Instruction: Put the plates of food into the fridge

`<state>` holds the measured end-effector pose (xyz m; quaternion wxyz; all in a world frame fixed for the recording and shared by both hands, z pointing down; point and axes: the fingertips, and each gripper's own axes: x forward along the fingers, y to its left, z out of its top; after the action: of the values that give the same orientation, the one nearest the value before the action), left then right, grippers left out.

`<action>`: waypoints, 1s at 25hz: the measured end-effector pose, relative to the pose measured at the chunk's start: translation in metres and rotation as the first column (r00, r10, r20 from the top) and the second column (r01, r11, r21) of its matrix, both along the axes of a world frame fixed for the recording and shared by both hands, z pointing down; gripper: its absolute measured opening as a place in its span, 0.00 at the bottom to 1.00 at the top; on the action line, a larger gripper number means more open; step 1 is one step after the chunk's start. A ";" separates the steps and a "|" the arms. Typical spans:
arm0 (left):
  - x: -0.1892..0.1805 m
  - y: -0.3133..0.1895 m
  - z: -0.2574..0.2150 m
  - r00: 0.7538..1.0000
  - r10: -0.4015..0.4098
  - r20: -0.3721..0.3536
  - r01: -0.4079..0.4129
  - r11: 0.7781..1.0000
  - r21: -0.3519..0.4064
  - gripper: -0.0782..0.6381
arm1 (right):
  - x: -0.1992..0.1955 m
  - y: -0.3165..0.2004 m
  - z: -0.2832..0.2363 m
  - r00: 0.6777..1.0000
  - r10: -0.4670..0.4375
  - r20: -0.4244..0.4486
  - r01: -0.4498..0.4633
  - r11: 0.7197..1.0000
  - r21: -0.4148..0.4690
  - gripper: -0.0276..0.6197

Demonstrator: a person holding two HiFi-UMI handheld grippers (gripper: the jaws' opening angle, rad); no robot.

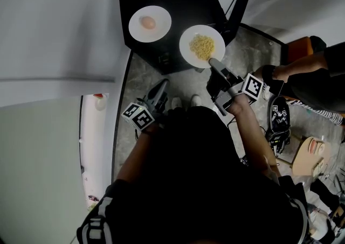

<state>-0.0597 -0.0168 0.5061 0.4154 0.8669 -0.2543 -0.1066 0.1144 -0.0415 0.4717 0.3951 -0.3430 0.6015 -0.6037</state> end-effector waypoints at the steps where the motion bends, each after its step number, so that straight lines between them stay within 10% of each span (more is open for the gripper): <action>1: 0.000 0.000 0.002 1.000 0.000 -0.004 0.000 1.000 -0.001 0.14 | 0.000 0.000 0.001 1.000 0.000 0.003 0.000 1.000 -0.002 0.13; 25: 0.000 -0.004 -0.001 1.000 -0.016 0.002 0.016 1.000 -0.011 0.14 | 0.004 -0.001 0.035 1.000 -0.006 0.007 0.007 0.999 -0.051 0.13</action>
<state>-0.0596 -0.0210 0.5056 0.4191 0.8625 -0.2623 -0.1078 0.1183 -0.0429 0.5064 0.3864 -0.3489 0.5856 -0.6213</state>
